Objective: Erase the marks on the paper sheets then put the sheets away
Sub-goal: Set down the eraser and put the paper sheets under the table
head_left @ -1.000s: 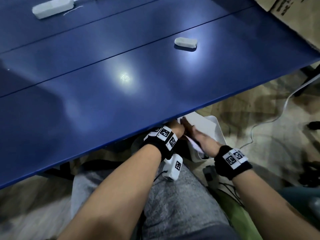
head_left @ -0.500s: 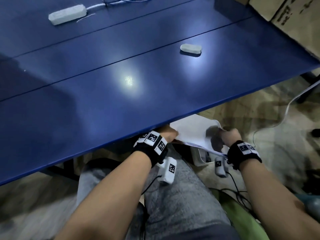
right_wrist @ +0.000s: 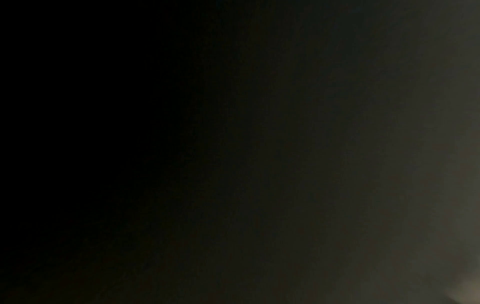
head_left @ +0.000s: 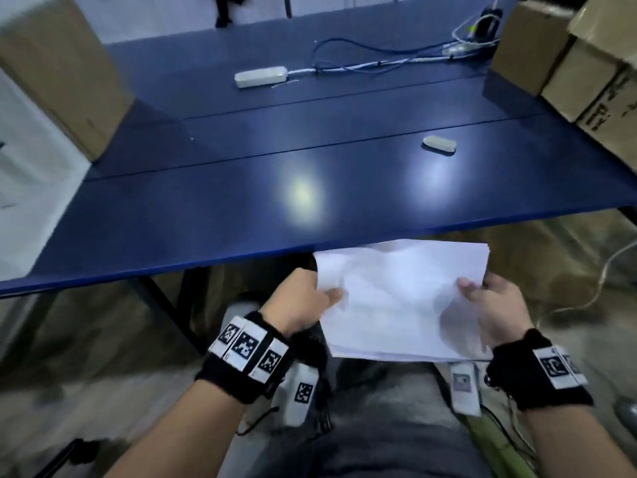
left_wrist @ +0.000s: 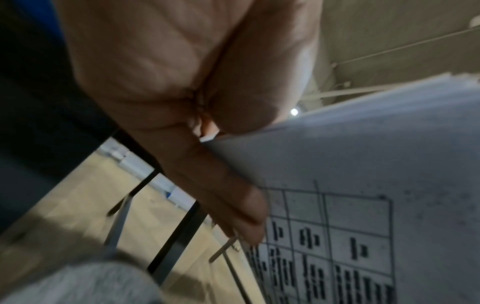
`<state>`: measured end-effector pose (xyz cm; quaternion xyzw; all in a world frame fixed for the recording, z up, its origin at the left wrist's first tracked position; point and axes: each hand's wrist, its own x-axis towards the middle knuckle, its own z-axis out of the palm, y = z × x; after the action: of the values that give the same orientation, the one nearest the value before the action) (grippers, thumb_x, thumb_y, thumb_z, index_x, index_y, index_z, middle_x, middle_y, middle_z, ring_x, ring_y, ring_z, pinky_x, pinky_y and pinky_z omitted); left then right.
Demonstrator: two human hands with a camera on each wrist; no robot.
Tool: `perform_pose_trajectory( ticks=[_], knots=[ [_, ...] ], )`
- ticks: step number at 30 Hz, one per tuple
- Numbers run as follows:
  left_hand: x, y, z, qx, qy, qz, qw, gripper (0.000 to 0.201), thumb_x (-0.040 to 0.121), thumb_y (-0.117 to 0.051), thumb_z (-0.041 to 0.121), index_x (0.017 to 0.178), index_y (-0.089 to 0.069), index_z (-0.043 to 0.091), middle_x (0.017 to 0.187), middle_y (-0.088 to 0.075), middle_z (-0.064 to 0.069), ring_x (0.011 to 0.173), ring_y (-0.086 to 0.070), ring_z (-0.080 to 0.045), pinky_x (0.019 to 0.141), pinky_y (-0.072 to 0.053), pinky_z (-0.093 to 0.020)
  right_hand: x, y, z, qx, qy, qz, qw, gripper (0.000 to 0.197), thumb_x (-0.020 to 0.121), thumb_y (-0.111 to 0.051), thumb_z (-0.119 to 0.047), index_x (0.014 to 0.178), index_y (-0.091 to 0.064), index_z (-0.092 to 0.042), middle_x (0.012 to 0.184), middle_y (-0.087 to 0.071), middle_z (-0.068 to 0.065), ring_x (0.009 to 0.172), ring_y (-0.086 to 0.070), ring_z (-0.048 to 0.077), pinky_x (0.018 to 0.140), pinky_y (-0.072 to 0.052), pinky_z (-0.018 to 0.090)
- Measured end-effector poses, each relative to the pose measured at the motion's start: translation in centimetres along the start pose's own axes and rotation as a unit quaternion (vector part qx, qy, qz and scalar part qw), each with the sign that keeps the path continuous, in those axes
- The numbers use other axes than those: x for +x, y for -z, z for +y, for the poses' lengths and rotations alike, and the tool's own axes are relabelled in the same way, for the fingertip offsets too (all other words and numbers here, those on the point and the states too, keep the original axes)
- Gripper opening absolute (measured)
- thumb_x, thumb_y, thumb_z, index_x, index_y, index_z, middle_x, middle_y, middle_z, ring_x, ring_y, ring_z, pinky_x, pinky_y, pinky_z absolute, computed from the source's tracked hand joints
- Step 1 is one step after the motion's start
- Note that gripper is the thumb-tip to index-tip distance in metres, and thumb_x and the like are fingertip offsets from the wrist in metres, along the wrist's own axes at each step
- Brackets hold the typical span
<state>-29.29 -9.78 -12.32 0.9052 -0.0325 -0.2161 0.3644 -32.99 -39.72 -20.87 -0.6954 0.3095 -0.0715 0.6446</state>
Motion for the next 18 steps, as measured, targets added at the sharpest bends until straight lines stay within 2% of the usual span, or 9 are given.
perform_pose_trajectory(
  ticks=[3,6,10,12,13,14,15,17,18],
  knots=[
    [-5.0,3.1,0.3,-0.061,-0.043,-0.012,0.997,0.023,0.092,-0.066,0.030,0.090,-0.077,0.010,0.086,-0.077,0.004,0.084,-0.072,-0.011,0.079,-0.056,-0.036,-5.1,0.2,-3.3,0.001,0.068,-0.009,0.998,0.010,0.089,-0.062,-0.008,0.096,-0.069,-0.008,0.087,-0.074,0.004,0.071,-0.065,0.020,0.067,-0.048,0.030],
    [-7.8,7.1,1.5,-0.128,-0.062,-0.010,0.990,0.018,0.093,-0.065,0.023,0.092,-0.077,0.010,0.088,-0.077,0.004,0.085,-0.072,-0.010,0.075,-0.056,-0.027,-8.7,-0.1,-8.3,0.042,0.130,-0.023,0.990,0.007,0.089,-0.063,-0.010,0.092,-0.069,-0.008,0.087,-0.073,0.007,0.072,-0.065,0.022,0.068,-0.048,0.035],
    [-3.6,12.7,4.2,-0.129,-0.070,0.095,0.985,0.016,0.090,-0.069,0.020,0.094,-0.076,0.006,0.091,-0.076,-0.002,0.070,-0.068,-0.005,0.065,-0.053,-0.018,-3.7,-3.5,-17.1,-0.099,0.222,-0.030,0.970,0.036,0.072,-0.067,-0.036,0.098,-0.068,-0.012,0.094,-0.075,0.005,0.090,-0.070,0.028,0.083,-0.056,0.046],
    [0.7,15.8,5.7,-0.093,-0.059,0.133,0.985,0.021,0.091,-0.069,0.023,0.101,-0.073,0.005,0.090,-0.073,0.001,0.057,-0.064,-0.001,0.052,-0.049,-0.012,1.5,-6.8,-21.2,-0.143,0.230,-0.089,0.958,0.046,0.063,-0.068,-0.032,0.102,-0.069,-0.007,0.100,-0.074,0.008,0.093,-0.069,0.027,0.086,-0.057,0.043],
    [3.1,17.5,6.2,-0.059,-0.041,0.142,0.987,0.023,0.092,-0.067,0.028,0.103,-0.071,0.008,0.089,-0.070,0.002,0.055,-0.061,-0.002,0.048,-0.045,-0.012,4.2,-8.7,-23.3,-0.162,0.223,-0.111,0.955,0.041,0.062,-0.069,-0.027,0.097,-0.069,-0.005,0.097,-0.073,0.009,0.089,-0.069,0.025,0.082,-0.058,0.037],
    [5.6,18.9,6.2,-0.007,-0.023,0.146,0.989,0.025,0.092,-0.065,0.034,0.105,-0.069,0.013,0.090,-0.067,0.001,0.059,-0.060,-0.005,0.049,-0.044,-0.014,6.5,-10.5,-24.8,-0.197,0.214,-0.123,0.949,0.031,0.065,-0.071,-0.021,0.091,-0.068,-0.005,0.091,-0.072,0.007,0.082,-0.067,0.022,0.073,-0.057,0.029],
    [7.9,19.9,5.8,0.034,-0.004,0.147,0.989,0.029,0.092,-0.064,0.040,0.106,-0.068,0.015,0.096,-0.067,0.000,0.070,-0.063,-0.010,0.058,-0.047,-0.018,8.7,-12.1,-25.5,-0.228,0.203,-0.125,0.944,0.022,0.071,-0.071,-0.016,0.091,-0.067,-0.006,0.087,-0.069,0.006,0.077,-0.063,0.020,0.066,-0.054,0.024],
    [12.9,21.6,5.2,0.081,0.019,0.158,0.984,0.044,0.087,-0.066,0.048,0.113,-0.069,0.012,0.112,-0.069,-0.002,0.097,-0.066,-0.021,0.084,-0.051,-0.027,12.9,-15.1,-26.5,-0.292,0.174,-0.123,0.933,0.029,0.078,-0.070,-0.014,0.106,-0.066,-0.004,0.096,-0.066,0.011,0.082,-0.059,0.022,0.070,-0.048,0.025],
    [14.2,21.1,4.1,0.079,0.044,0.158,0.983,0.047,0.084,-0.069,0.049,0.113,-0.070,0.013,0.113,-0.070,-0.003,0.101,-0.066,-0.022,0.089,-0.051,-0.029,14.0,-15.9,-25.5,-0.318,0.151,-0.122,0.928,0.037,0.078,-0.071,-0.015,0.112,-0.065,-0.004,0.105,-0.067,0.014,0.088,-0.061,0.024,0.074,-0.047,0.027]
  ],
)
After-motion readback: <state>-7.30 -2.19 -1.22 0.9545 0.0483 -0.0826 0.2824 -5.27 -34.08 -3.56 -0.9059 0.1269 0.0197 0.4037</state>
